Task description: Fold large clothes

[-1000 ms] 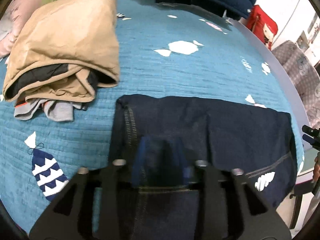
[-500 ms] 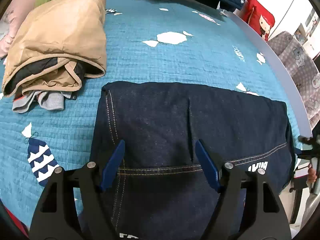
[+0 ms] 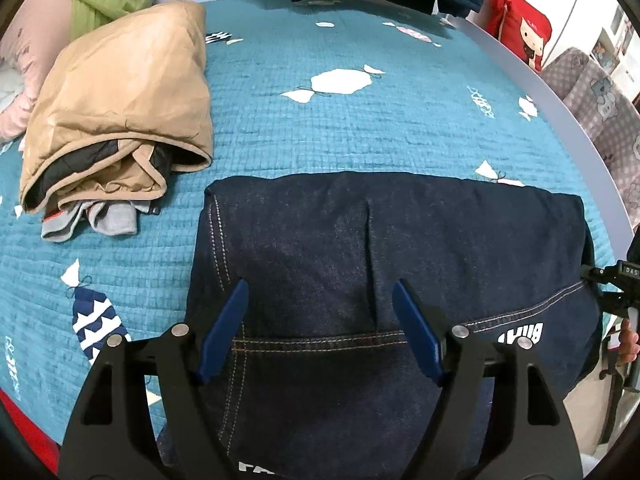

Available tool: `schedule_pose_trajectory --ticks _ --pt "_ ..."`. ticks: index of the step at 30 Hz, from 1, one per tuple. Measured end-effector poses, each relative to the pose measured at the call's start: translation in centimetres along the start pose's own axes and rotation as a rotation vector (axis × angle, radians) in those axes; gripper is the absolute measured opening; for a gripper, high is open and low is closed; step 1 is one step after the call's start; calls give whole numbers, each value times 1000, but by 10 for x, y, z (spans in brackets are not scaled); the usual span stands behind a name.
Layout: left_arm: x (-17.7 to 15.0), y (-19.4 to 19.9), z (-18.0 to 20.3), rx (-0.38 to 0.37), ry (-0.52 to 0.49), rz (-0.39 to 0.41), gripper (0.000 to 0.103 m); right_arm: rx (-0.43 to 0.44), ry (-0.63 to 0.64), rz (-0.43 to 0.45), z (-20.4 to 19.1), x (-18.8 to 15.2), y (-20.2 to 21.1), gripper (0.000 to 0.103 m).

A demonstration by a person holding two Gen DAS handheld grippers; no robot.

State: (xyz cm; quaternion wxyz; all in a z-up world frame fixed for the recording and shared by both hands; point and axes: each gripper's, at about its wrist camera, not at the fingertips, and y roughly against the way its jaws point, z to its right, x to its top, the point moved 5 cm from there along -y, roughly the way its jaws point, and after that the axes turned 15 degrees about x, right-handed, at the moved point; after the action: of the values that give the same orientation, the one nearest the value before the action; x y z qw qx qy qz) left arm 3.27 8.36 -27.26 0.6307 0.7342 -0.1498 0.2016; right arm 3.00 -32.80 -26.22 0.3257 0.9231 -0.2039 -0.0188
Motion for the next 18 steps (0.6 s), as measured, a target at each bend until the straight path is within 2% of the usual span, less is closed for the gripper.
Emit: schedule_pose_trajectory --ticks 2,3,6,9,11,15,16,17,18 --pt "1 0 4 -9 -9 0 76 -24 31 -8 -6 -3 -1 45" --pt "1 0 5 -7 -12 0 76 -8 14 -15 -7 -4 0 45" --pt "3 2 10 -2 -27 6 76 151 4 -130 -18 -12 -6 45" --pt "4 4 14 -11 -33 20 76 87 16 -168 -11 -11 -13 44" --pt "5 3 17 -10 -41 21 76 104 -43 -145 -7 -10 -16 42" --pt "8 7 25 -41 -43 27 75 4 19 -69 -25 -15 -11 27" --pt "11 10 30 -65 -44 27 72 -12 30 -45 -31 -16 -10 23" --pt "14 13 34 -80 -44 29 63 -21 40 -16 -40 -16 -7 22" --pt "17 14 37 -88 -42 29 59 -18 47 15 -49 -17 -2 21"
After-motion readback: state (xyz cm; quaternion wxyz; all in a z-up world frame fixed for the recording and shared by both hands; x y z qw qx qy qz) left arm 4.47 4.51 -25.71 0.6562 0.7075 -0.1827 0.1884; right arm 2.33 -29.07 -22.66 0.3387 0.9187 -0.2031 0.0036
